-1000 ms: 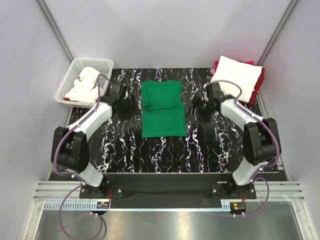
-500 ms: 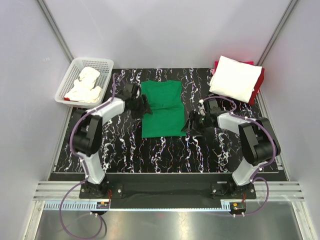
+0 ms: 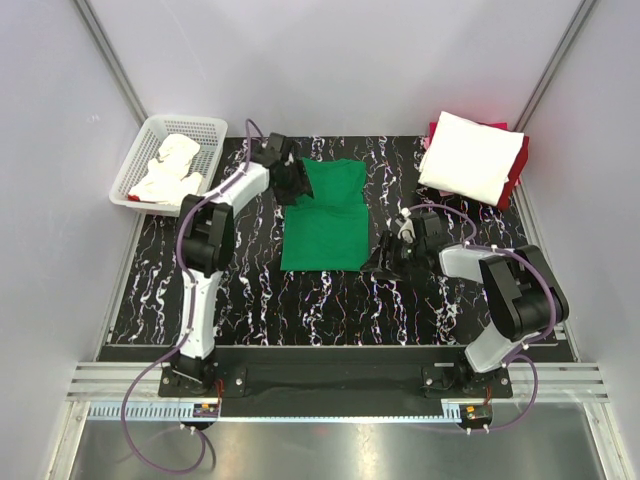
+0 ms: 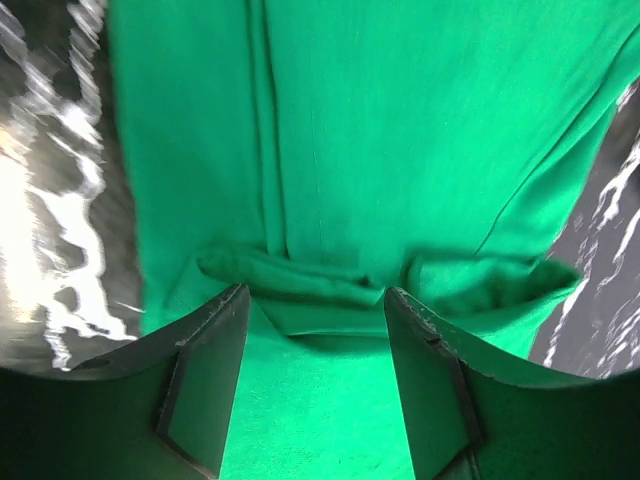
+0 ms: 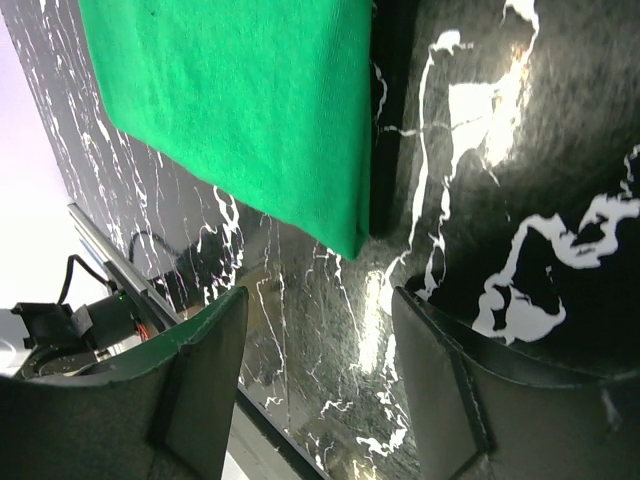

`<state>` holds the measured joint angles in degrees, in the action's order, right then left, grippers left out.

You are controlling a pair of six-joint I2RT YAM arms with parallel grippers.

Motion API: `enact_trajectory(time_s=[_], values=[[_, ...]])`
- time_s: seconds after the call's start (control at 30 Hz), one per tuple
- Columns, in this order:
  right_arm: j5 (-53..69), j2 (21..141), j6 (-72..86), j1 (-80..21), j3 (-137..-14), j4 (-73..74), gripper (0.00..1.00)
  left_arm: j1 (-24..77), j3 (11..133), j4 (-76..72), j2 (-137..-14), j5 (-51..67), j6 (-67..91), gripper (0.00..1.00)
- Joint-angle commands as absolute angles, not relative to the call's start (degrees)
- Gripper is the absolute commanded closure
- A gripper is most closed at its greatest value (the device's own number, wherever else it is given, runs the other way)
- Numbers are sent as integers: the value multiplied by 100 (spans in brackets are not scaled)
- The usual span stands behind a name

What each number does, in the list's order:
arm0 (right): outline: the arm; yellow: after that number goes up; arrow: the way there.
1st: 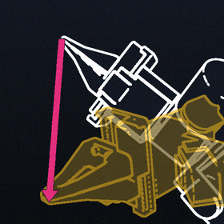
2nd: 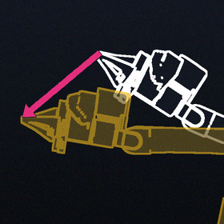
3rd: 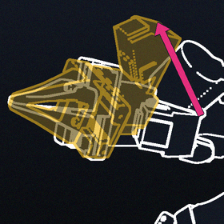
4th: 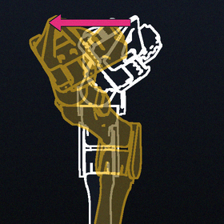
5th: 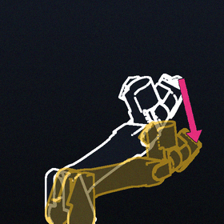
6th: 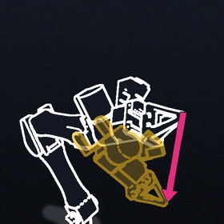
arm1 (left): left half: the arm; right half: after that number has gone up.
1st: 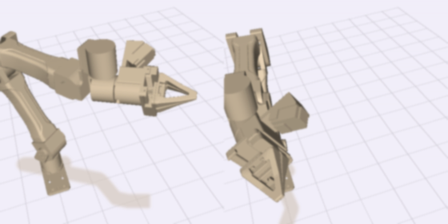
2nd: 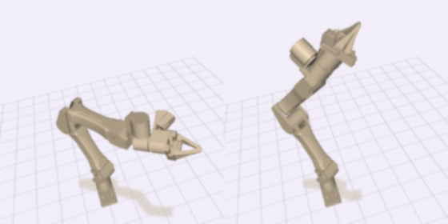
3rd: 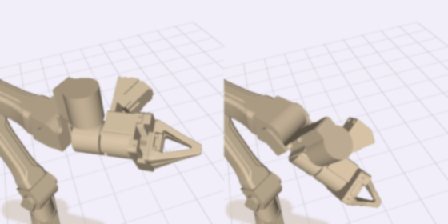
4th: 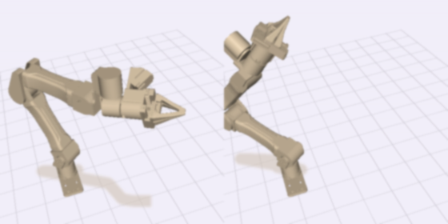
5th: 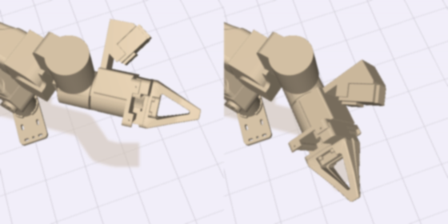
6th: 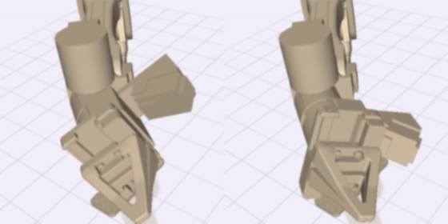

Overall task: Fold and stack the t-shirts
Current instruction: Fold the tshirt

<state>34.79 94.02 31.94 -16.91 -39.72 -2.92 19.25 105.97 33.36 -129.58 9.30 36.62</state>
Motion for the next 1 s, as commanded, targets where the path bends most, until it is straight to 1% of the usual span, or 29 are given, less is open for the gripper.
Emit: enact_trajectory(time_s=[0.0,0.1,0.17,0.27,0.37,0.4,0.43,0.47,0.5,0.57,0.6,0.7,0.73,0.77,0.83,0.87,0.97], values=[[3340,9264,3155,-1731,-3692,-553,33,1583,11458,3744,-12911,616,3674,38],[3349,9237,3173,-1723,-3639,-659,33,1346,11837,3972,-12788,501,3761,36],[3331,9237,3173,-1723,-3630,-677,33,1248,11874,4051,-12595,536,3788,36],[3270,9220,3217,-1723,-3630,-677,33,1213,11489,4043,-12218,606,3701,36],[3261,9299,3261,-1723,-3743,-598,33,1230,10287,3676,-11595,843,3648,37],[3261,9386,3269,-1723,-3779,-563,35,1239,9483,3543,-11410,879,3639,38],[3252,9422,3287,-1723,-3814,-510,36,1257,9040,3211,-11008,905,3647,38],[3261,9500,3296,-1723,-3884,-475,38,1266,8165,3017,-10604,931,3700,38],[3252,9536,3296,-1723,-3920,-449,38,1274,7765,2815,-10600,993,3718,38],[3226,9632,3340,-1723,-3972,-413,40,1283,7009,2322,-10083,1090,3822,38],[3217,9659,3349,-1731,-3990,-422,41,1309,6396,2181,-9942,1133,3841,38],[3225,9878,3384,-1758,-4174,-387,47,1397,5530,1785,-9424,1186,3920,39],[3243,9966,3349,-1767,-4244,-291,53,1424,5380,1654,-9344,1187,3929,39],[3234,10036,3331,-1810,-4384,-264,55,1459,5231,1591,-9273,1187,3972,40],[3234,10221,3331,-1837,-4482,-211,63,1582,4932,1495,-9089,1222,3973,40],[3226,10274,3305,-1854,-4552,-194,69,1626,4852,1468,-9027,1204,4007,40],[3217,10362,3278,-1907,-4632,-176,78,1793,4580,1319,-8903,1152,4034,40]])
